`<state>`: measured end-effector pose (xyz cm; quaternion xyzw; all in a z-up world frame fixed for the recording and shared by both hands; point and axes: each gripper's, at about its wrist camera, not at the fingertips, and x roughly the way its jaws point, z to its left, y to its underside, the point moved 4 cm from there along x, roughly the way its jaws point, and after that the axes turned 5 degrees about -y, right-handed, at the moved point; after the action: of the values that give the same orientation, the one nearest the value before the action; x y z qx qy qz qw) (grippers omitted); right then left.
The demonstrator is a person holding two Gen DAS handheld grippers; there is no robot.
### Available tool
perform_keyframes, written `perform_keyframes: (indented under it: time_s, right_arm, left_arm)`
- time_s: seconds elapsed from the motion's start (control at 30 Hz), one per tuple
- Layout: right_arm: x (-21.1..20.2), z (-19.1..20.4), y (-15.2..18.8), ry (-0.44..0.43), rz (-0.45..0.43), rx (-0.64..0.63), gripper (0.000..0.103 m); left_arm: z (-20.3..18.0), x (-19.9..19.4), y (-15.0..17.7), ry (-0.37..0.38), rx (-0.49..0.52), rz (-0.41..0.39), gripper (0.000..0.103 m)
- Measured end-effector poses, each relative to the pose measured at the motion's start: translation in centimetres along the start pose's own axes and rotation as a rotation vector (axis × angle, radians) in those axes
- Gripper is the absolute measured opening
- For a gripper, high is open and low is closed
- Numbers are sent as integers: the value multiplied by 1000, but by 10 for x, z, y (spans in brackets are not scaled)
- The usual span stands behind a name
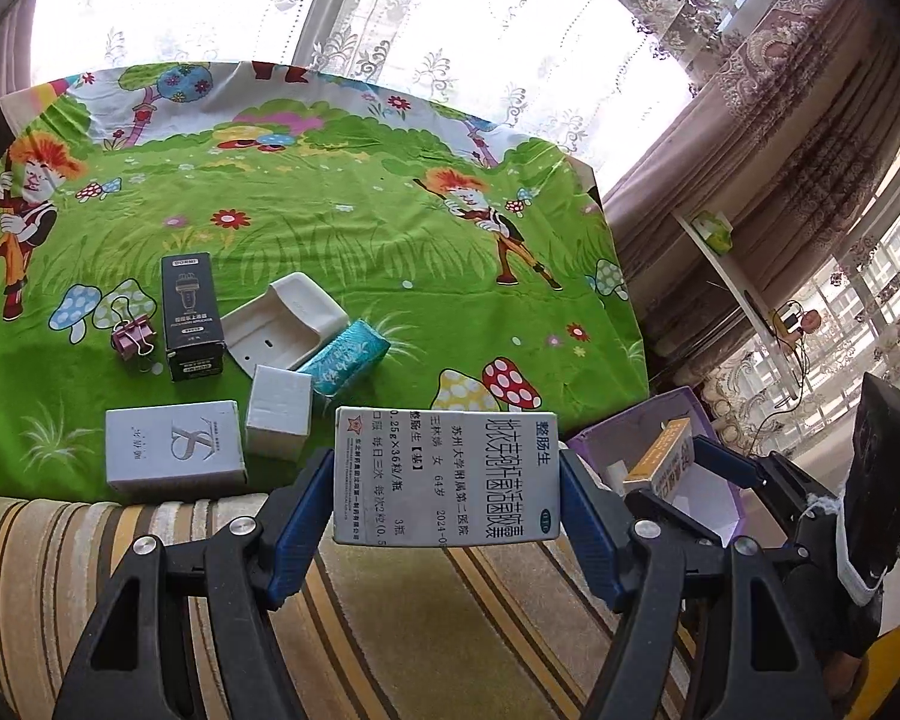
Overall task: Organize rigid objects
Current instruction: 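Carry both boxes into the purple storage box and open both tools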
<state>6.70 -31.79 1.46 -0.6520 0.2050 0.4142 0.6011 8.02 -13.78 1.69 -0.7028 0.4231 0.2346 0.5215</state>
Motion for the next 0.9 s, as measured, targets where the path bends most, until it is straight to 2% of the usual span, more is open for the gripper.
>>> perform_keyframes:
  time_s: [0.53, 0.9]
  right_arm:
    - [-50, -70, 42, 114, -55, 199, 85]
    - [-88, -128, 52, 235, -127, 351, 85]
  left_arm:
    - [-82, -2, 30, 156, 157, 9, 72]
    - [-135, -5, 50, 273, 293, 19, 72]
